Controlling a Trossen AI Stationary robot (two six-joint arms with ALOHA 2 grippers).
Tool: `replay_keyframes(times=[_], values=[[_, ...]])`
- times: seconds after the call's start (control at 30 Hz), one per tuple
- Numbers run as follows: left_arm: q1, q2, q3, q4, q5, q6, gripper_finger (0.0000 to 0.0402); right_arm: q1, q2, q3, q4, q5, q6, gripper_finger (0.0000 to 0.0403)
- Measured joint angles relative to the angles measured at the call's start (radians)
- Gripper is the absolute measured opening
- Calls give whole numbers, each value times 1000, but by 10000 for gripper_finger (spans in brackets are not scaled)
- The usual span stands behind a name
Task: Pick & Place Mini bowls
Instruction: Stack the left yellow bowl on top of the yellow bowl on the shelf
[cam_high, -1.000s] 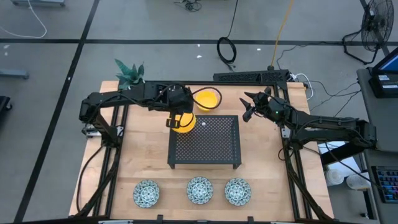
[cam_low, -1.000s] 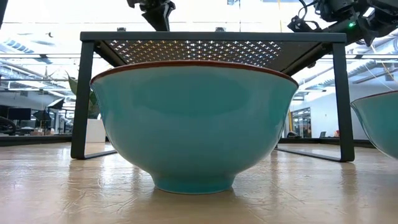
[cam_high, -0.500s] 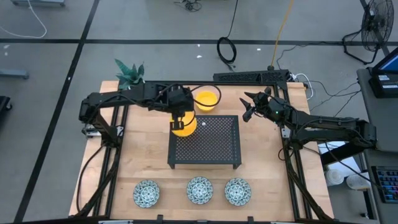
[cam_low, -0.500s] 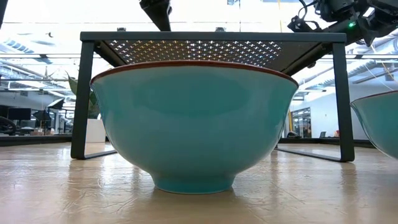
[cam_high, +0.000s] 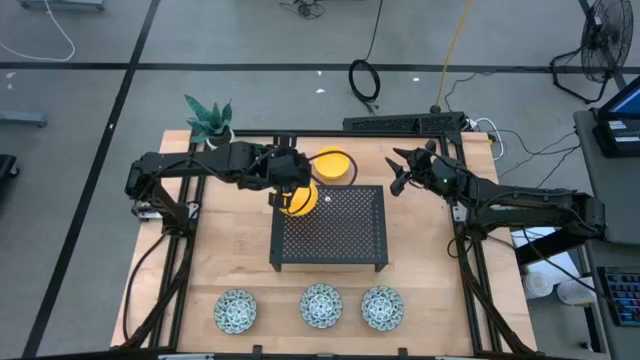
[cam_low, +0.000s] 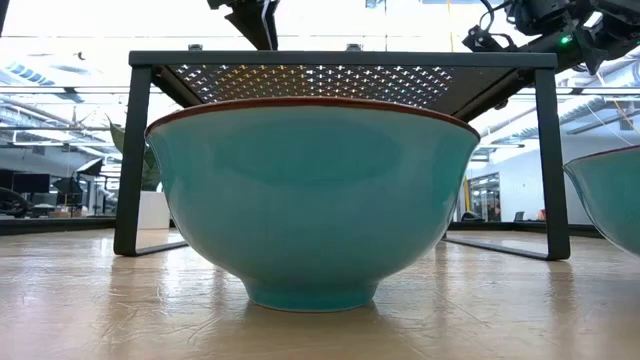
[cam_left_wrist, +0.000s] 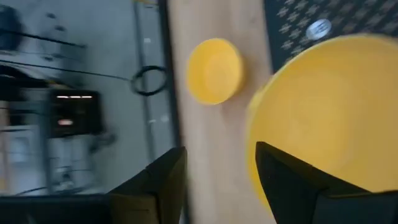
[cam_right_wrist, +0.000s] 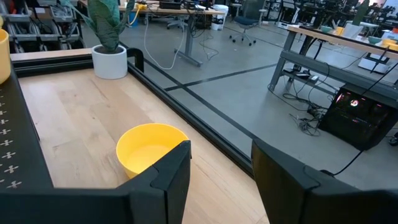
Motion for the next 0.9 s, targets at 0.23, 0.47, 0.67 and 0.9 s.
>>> replay_keyframes(times=[0.23,0.47,0.67,0.9], values=[[-54,0,0,-15,73,125,114,0,0,0,0,0,0,155],[-7,0,-10,-3,205,149,12,0,0,0,0,0,0,155],[66,0,-84,24,244,140,5,0,0,0,0,0,0,155],[93,-1,-172,114,375,141,3,0,0,0,0,0,0,155]])
